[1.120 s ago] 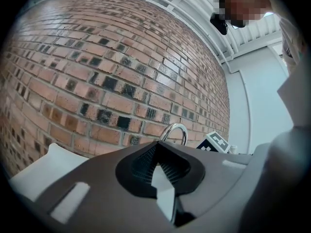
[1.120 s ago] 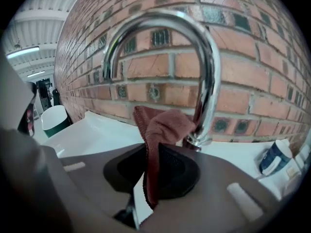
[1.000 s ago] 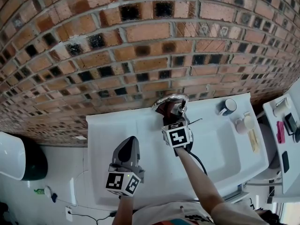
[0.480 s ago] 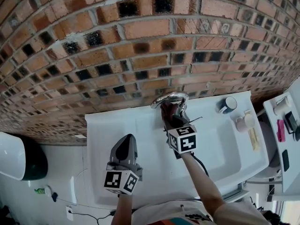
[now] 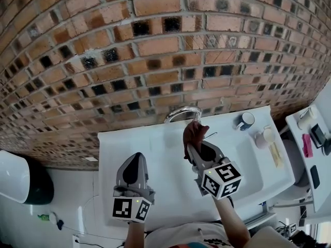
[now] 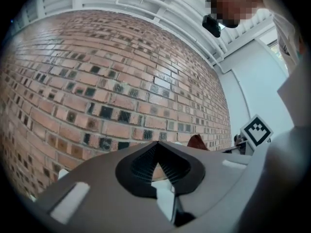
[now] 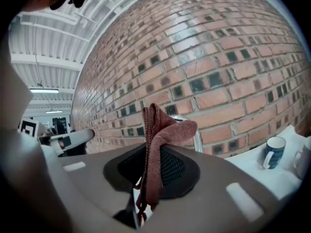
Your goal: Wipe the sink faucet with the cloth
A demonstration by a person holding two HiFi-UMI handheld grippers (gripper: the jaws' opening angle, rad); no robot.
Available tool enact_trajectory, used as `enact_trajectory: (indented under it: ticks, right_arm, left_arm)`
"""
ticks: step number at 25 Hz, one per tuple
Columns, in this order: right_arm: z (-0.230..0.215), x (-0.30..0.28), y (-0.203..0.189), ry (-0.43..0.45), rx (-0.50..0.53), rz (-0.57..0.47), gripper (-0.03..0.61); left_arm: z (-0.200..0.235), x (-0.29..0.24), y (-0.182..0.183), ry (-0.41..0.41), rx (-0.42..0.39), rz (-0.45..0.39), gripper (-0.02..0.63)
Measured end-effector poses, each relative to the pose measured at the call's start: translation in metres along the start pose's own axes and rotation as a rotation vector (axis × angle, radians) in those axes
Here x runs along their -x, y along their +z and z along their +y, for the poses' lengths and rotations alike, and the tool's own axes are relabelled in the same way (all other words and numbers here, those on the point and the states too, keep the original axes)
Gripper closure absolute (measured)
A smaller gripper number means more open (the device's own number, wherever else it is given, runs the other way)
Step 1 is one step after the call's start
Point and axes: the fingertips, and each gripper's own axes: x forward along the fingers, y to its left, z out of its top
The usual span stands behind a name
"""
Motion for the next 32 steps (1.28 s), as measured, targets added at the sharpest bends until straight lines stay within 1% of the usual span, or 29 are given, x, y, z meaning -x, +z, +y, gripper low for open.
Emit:
enact_trajectory:
  ticks: [2,4,8,14,24,32]
  right_arm:
    - [0.012,0.026,0.017,0.007,-0.018,-0.064,0.529]
    - [0.024,0.047,0.028,0.017,-0.01,-0.106,0.529]
    - [0.04,0.077,0.034,0.025,0.023,-0.152,0.529]
    - [0.047,0.089,0.025,0.024,-0.001,-0.154,0.529]
    - [0.052,0.096,0.025,0.018,-0.006,-0.17,0.531]
    - [0.052,0.099,0.028,0.002,-0.005,-0.179,0.531]
  left_arm:
    - [-0.005,0.009,0.014,0.001,-0.01,-0.03,0.609]
    - [-0.01,0.015,0.025,-0.001,-0.014,-0.054,0.609]
    - [-0.021,0.021,0.037,-0.023,-0.025,-0.085,0.609]
    - [-0.036,0.03,0.041,-0.054,-0.025,-0.09,0.609]
    - [-0.043,0.044,0.047,-0.068,-0.037,-0.106,0.609]
    - [-0.049,0.045,0.053,-0.092,-0.038,-0.118,0.609]
